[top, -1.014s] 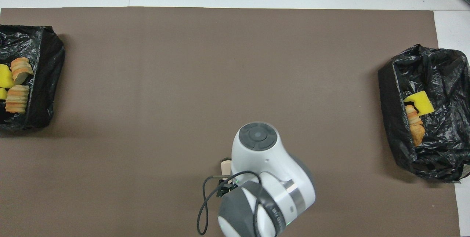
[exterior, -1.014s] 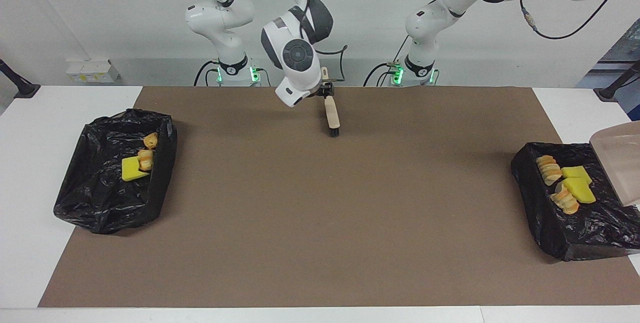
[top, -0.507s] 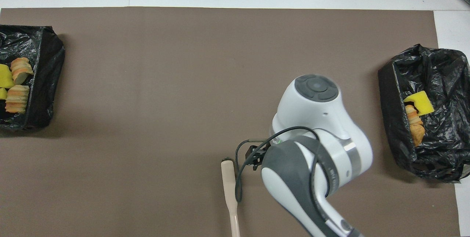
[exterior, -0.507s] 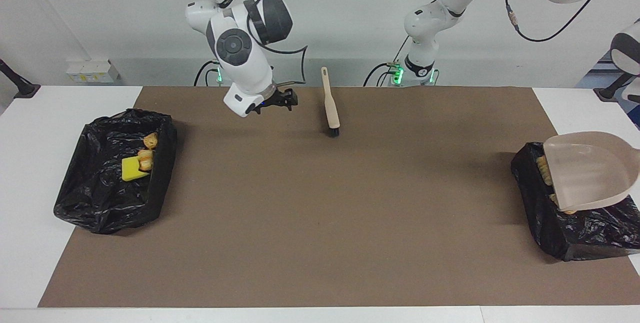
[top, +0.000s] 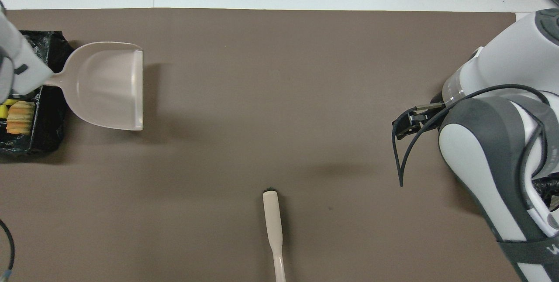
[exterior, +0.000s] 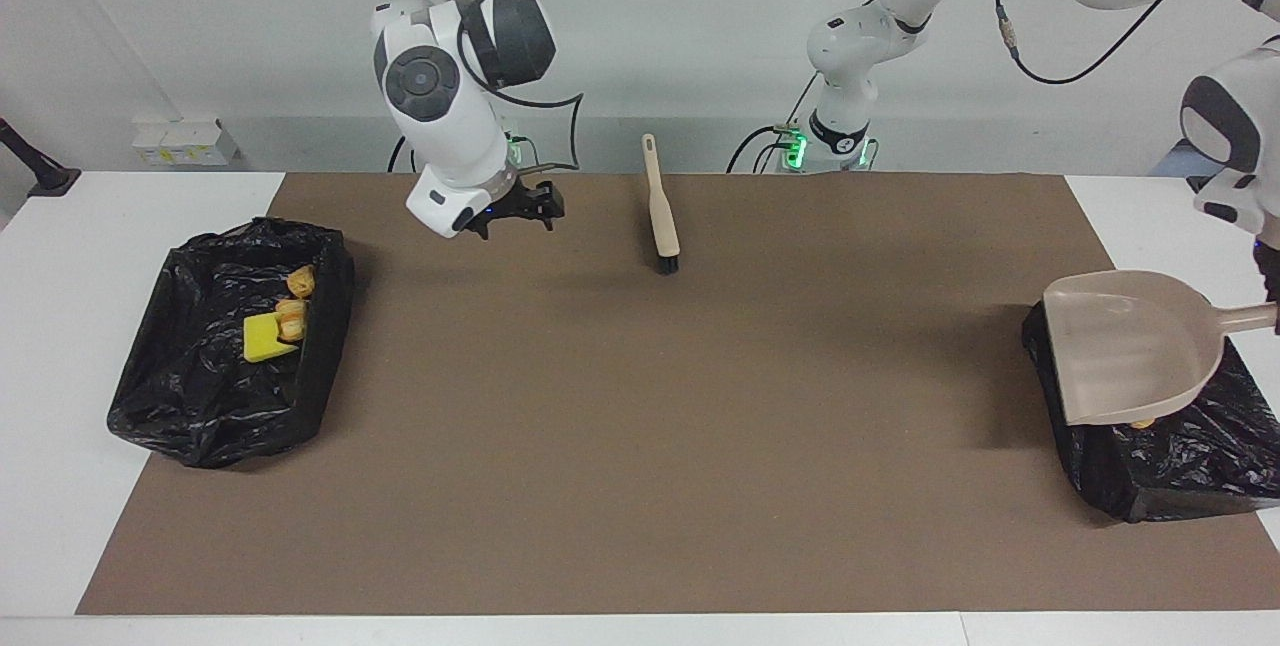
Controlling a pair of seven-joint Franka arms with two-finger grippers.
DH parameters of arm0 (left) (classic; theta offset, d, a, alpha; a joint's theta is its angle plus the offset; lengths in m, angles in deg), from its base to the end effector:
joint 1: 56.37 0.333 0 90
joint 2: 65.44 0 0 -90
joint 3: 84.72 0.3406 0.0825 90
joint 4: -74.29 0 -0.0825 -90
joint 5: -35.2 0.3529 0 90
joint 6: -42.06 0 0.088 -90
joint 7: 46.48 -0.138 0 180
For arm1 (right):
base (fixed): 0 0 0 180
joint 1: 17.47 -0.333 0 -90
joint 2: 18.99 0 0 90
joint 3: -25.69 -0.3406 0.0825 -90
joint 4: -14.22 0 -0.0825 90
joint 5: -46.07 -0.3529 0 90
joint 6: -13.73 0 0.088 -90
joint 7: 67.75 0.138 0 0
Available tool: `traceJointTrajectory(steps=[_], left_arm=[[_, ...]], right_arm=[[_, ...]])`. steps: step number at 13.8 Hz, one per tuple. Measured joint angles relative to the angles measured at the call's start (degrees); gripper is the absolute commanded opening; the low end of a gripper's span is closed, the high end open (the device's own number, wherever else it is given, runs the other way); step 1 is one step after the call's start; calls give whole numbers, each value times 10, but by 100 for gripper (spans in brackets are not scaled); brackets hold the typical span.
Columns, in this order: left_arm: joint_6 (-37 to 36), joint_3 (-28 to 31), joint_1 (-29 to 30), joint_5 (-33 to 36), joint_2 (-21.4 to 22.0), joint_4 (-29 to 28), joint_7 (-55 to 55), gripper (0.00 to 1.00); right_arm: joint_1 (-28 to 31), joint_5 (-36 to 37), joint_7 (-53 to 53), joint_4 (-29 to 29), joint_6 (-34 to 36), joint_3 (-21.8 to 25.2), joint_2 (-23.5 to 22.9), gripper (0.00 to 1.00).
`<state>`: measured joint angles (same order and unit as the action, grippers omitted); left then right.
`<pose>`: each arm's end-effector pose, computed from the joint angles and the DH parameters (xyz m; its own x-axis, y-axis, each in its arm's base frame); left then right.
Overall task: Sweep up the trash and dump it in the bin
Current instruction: 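Place the dustpan centrally on the mat with the left gripper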
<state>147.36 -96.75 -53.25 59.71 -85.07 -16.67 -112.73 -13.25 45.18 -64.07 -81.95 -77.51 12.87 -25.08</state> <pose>0.6303 -0.0371 0.4439 0.1349 -0.9317 -0.3373 -0.9908 -0.1292 -0.0396 0.5344 0.0779 0.5178 0.9779 0.0860 -0.1906 0.0824 -0.9962 -0.0265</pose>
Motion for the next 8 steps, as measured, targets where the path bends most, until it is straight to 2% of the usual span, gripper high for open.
traceJointTrajectory(steps=[4, 5, 8], left_arm=[[-1, 0, -83, -72, 6, -29, 211, 0], [-1, 0, -106, -83, 8, -34, 272, 0], [0, 0, -174, -138, 9, -44, 496, 0]], right_arm=[[-1, 27, 0, 3, 0, 8, 8, 100], [-7, 31, 0, 4, 0, 24, 15, 100], [-40, 32, -49, 17, 0, 108, 30, 100]])
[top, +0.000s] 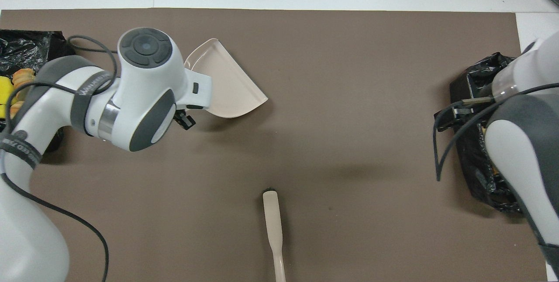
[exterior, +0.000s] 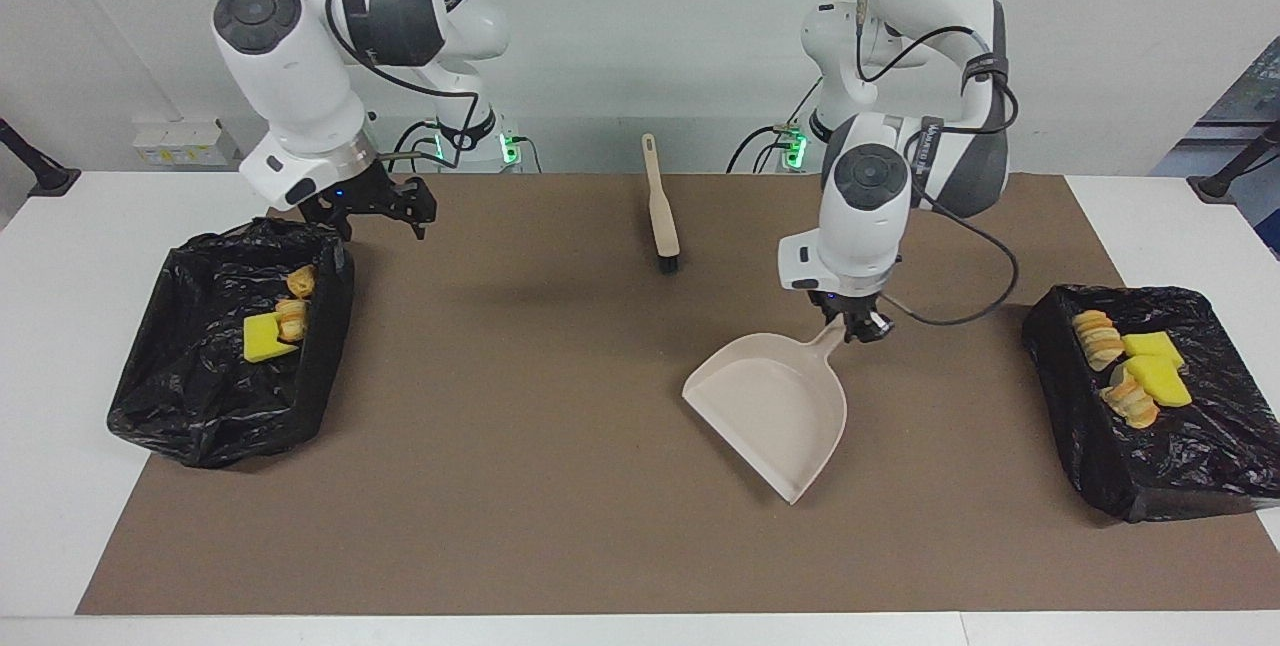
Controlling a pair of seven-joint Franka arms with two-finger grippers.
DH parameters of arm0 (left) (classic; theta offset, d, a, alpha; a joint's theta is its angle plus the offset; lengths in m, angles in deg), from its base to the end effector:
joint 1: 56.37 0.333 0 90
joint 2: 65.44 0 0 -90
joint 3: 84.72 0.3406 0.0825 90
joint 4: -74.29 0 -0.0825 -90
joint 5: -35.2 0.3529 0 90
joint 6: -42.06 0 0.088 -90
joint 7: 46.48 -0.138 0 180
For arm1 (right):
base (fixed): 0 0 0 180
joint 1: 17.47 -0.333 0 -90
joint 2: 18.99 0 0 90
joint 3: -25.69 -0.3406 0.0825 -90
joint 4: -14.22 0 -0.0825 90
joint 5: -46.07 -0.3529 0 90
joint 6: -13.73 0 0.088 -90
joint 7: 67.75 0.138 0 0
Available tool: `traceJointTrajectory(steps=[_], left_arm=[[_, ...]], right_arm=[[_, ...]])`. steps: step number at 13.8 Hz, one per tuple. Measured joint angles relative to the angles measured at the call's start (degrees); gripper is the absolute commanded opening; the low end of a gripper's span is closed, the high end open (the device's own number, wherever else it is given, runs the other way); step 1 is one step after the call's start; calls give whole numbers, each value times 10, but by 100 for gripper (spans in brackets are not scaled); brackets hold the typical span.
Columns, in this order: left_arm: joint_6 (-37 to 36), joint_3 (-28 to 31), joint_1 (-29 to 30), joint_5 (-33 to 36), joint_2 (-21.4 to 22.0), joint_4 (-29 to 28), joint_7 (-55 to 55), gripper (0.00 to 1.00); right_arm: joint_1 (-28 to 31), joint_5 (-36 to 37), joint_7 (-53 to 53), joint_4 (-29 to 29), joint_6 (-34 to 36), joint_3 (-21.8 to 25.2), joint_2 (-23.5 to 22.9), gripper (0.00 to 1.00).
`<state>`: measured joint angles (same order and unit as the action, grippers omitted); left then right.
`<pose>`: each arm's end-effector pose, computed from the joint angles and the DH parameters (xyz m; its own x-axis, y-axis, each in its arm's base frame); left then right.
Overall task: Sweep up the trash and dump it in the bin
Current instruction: 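Place the dustpan centrally on the mat with the left gripper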
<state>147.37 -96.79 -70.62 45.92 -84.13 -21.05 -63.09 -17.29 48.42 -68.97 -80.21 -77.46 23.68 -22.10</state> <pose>0.5605 -0.2409 0.4154 0.6861 -0.7076 -0.1693 -0.7236 -0.6877 -0.0582 0.5337 0.0110 0.5573 0.9923 0.0540 -0.1114 0.0584 -0.9976 0.0364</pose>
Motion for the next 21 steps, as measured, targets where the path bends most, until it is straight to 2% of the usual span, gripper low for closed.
traceJointTrajectory(steps=[2, 5, 13, 14, 15, 16, 17, 18, 21], left_arm=[[6, 0, -30, -23, 0, -5, 120, 0], [27, 0, -63, -64, -2, -14, 258, 0], [83, 1, -128, -107, -23, -21, 452, 0], [95, 1, -136, -107, -29, -21, 465, 8], [105, 1, -143, -107, -37, -21, 474, 28], [111, 1, -149, -107, -43, -21, 480, 64], [116, 1, -151, -107, -47, -21, 484, 90], [118, 3, -151, -107, -47, -21, 484, 100], [117, 13, -146, -107, -42, -18, 484, 100]], right_arm=[[-2, 0, -40, 31, 27, 33, 4, 100], [0, 0, -51, 65, 60, 45, 6, 100], [-12, -14, -27, 69, 78, 38, 32, 100], [-11, -19, -27, 69, 78, 40, 32, 100], [-10, -22, -27, 68, 78, 42, 32, 100], [-10, -23, -27, 68, 78, 42, 32, 100], [-10, -24, -27, 68, 78, 41, 32, 100], [-11, -24, -27, 68, 78, 40, 32, 100], [-11, -24, -27, 68, 78, 40, 32, 100]])
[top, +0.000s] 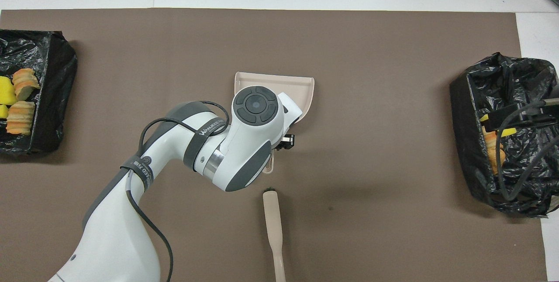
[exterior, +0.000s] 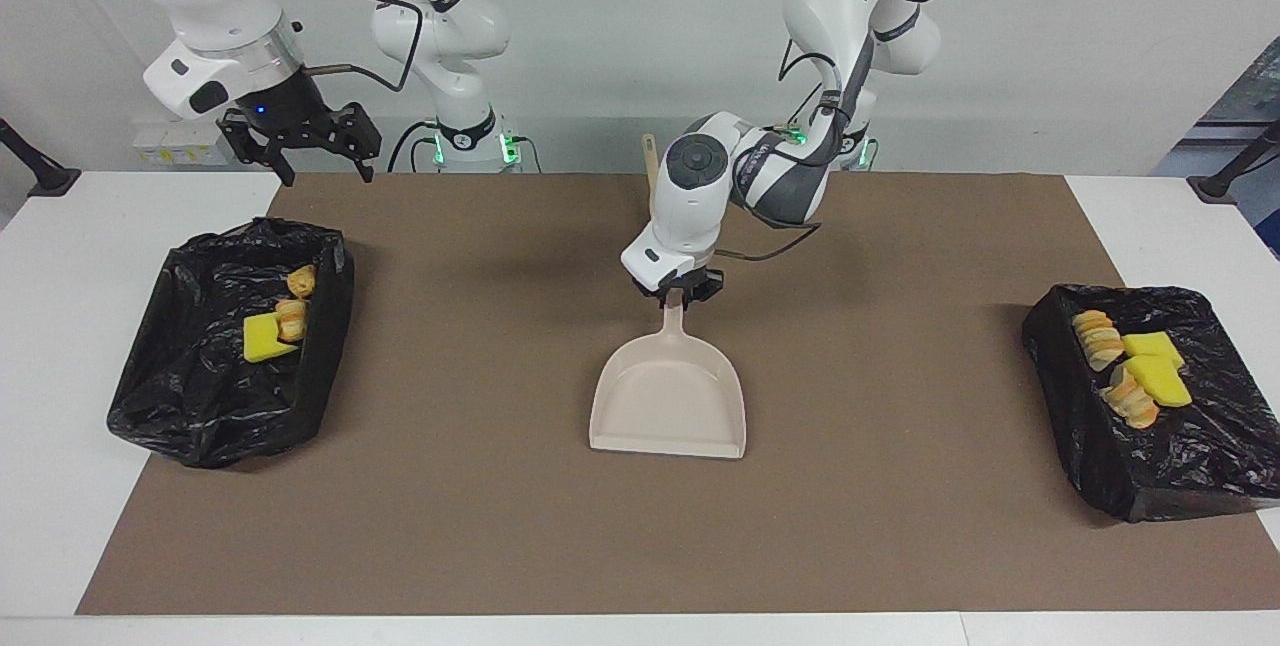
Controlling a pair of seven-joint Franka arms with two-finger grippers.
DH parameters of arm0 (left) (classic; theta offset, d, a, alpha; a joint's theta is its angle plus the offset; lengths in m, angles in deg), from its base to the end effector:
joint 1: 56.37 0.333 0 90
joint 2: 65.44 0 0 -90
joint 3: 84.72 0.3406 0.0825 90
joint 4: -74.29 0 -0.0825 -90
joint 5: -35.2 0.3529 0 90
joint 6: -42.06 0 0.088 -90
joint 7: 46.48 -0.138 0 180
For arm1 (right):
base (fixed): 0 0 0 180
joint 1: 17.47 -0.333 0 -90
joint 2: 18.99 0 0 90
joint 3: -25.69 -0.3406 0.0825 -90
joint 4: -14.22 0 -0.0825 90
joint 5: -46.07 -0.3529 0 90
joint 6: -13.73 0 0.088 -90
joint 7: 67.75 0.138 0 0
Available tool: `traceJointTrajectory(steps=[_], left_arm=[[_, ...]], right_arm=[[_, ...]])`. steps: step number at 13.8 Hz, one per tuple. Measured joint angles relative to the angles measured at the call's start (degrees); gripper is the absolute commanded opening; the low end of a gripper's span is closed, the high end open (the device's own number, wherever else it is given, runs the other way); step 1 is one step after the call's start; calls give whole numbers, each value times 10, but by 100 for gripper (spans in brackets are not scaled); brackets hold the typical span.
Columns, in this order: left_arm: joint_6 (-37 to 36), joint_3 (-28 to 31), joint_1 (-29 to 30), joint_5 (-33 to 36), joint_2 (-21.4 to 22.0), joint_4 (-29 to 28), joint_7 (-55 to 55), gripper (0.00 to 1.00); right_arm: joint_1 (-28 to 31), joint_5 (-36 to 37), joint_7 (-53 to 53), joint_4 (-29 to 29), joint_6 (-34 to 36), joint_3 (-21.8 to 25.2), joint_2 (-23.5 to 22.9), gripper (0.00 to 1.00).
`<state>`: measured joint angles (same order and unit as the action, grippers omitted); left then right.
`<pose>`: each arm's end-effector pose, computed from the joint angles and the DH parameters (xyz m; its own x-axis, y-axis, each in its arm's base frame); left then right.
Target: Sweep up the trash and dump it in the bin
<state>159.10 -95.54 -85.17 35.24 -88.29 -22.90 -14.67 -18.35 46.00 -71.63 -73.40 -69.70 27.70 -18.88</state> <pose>0.4971 -0.3959 0.3711 0.9892 -0.1246 -0.0770 -0.1220 -0.9918 0.0373 0.5087 -0.0099 0.6276 0.9963 0.0482 -0.0709 0.0479 -0.9988 -0.0061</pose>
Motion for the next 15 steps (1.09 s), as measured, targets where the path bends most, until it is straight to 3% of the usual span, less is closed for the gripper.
traceJointTrajectory(steps=[3, 8, 12, 15], left_arm=[[-26, 8, 50, 1, 23, 1, -15, 100], [-77, 13, 170, 2, 83, -1, -171, 100], [-121, 14, 251, 2, 159, -1, -292, 100], [-181, 16, 280, 2, 220, 12, -324, 100]], right_arm=[[1, 0, 6, 0, -5, 1, 0, 100], [5, 0, 61, -1, -15, 2, 0, 100], [5, 0, 64, -1, -15, 2, 0, 100], [5, -1, 64, -1, -15, 2, 0, 100]])
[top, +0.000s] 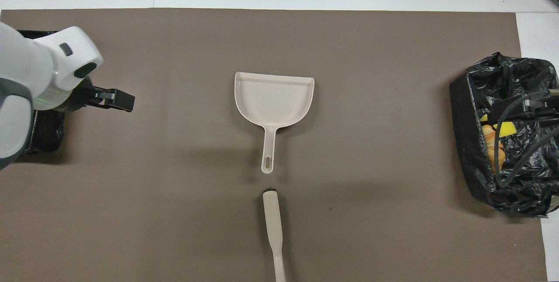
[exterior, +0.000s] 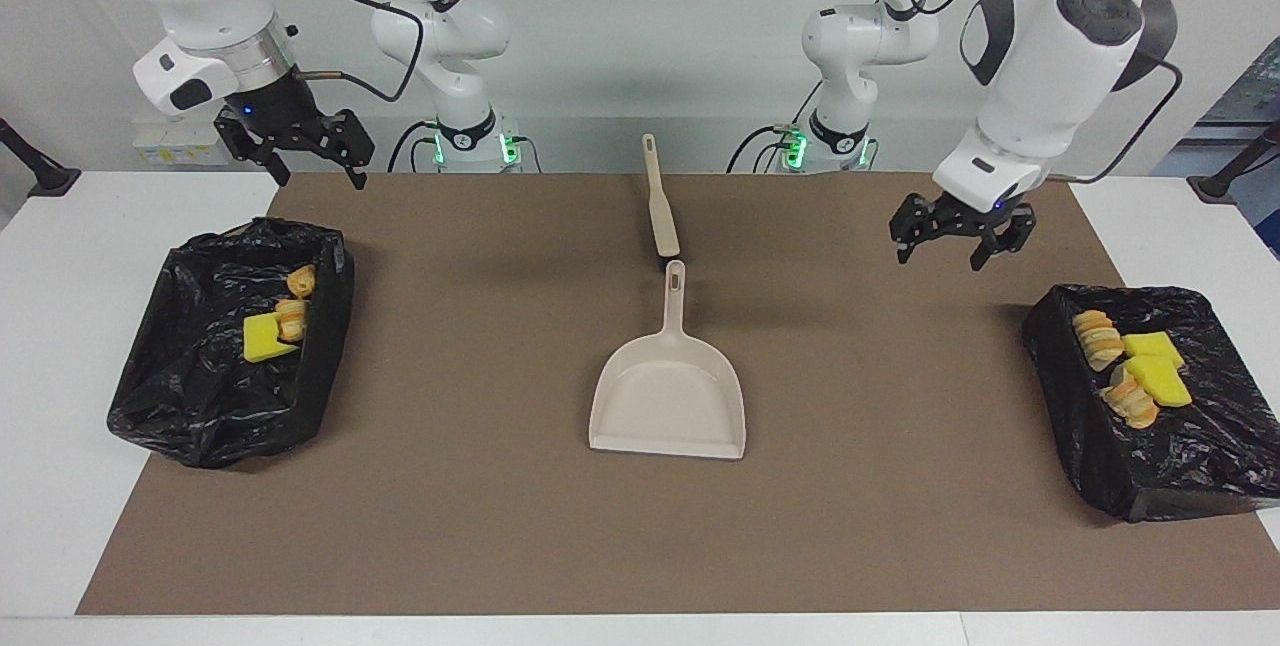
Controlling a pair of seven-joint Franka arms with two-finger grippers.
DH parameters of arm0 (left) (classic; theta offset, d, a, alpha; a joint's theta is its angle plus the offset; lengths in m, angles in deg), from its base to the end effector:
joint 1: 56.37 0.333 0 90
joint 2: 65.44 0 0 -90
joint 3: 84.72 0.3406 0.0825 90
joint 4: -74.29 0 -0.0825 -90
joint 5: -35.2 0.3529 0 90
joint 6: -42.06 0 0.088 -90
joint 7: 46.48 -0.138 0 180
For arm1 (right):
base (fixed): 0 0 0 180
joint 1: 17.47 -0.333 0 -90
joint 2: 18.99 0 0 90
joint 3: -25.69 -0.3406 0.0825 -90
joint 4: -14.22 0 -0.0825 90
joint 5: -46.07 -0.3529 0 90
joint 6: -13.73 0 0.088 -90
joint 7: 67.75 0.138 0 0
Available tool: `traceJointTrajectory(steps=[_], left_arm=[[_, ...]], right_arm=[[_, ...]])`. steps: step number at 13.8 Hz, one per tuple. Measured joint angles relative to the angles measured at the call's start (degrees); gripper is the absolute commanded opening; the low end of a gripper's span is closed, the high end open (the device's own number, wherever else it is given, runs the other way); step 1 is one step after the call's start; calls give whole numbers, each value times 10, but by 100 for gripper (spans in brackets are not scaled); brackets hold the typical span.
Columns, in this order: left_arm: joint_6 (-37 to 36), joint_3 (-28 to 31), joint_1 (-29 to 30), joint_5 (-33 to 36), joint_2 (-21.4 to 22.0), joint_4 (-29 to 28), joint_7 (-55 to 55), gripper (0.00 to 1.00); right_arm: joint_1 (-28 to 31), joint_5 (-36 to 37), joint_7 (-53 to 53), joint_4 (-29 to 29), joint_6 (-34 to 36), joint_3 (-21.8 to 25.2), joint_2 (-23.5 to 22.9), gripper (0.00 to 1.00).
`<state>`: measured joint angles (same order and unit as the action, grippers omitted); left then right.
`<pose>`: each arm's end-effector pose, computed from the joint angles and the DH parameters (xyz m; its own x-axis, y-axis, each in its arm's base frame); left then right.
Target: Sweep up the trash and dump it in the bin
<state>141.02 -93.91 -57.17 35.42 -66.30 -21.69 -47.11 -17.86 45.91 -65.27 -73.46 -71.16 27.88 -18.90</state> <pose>0.5328 -0.0928 0.5777 0.9821 -0.1847 0.0372 -0.1847 -0.9828 -0.0018 0.5122 -0.0157 0.6290 0.9961 -0.0743 -0.0472 -0.0745 -0.9972 -0.0008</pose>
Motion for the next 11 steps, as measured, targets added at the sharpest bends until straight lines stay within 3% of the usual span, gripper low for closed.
traceJointTrajectory(steps=[5, 11], left_arm=[[-140, 20, 0, 0, 23, 101, -41, 100], [-161, 33, 1, 0, 19, 114, -48, 100]], right_arm=[[0, -1, 0, 0, 0, -1, 0, 100], [0, -2, 0, 0, 0, -1, 0, 100]])
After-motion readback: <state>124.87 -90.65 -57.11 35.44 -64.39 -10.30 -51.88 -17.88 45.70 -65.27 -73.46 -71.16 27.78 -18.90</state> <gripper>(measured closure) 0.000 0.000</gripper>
